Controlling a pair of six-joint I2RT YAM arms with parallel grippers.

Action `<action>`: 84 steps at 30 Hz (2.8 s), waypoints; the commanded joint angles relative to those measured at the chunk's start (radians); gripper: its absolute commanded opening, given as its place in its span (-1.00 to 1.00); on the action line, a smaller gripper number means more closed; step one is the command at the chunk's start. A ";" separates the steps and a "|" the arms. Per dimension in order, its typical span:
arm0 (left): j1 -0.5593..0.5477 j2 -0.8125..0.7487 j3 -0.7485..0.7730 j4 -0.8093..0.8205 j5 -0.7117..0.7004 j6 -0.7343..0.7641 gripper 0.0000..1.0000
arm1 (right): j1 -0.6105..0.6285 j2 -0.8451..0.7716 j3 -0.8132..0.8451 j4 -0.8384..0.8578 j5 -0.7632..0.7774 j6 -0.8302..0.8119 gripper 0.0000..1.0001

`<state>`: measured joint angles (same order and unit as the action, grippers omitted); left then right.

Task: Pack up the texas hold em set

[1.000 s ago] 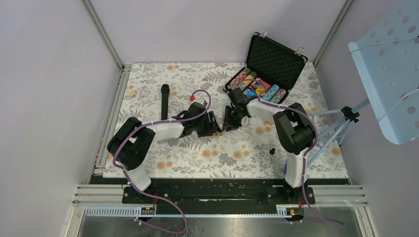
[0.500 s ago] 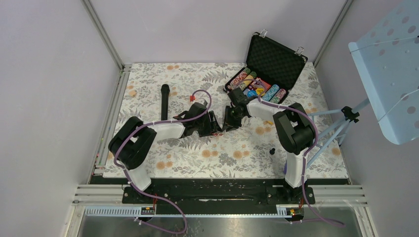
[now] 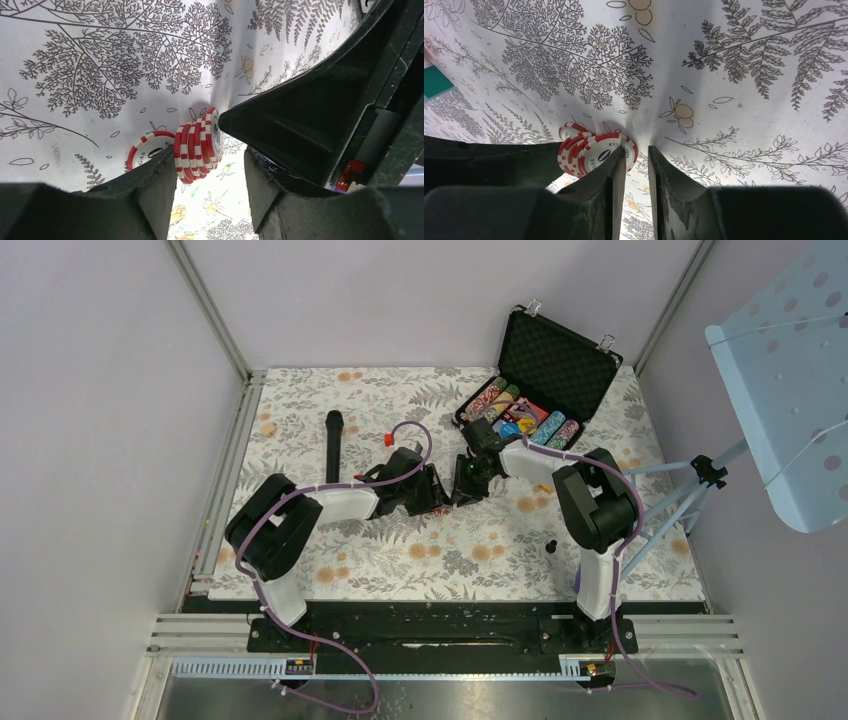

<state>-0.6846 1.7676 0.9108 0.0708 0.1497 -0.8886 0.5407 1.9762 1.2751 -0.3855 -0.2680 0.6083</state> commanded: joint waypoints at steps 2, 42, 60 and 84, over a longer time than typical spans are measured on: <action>-0.016 0.029 0.025 -0.002 -0.055 -0.003 -0.02 | 0.019 0.023 -0.025 -0.017 -0.015 0.007 -0.39; -0.112 0.071 0.260 -0.274 -0.284 0.248 -1.00 | -0.058 -0.457 -0.247 0.021 0.355 0.053 0.01; -0.303 0.220 0.500 -0.544 -0.583 0.384 -0.90 | -0.085 -0.746 -0.416 -0.027 0.395 0.062 0.05; -0.304 0.270 0.492 -0.536 -0.531 0.357 -0.54 | -0.102 -0.772 -0.436 -0.026 0.385 0.059 0.07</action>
<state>-0.9909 1.9987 1.3945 -0.4423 -0.3908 -0.5243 0.4484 1.2026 0.8352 -0.4137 0.1112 0.6575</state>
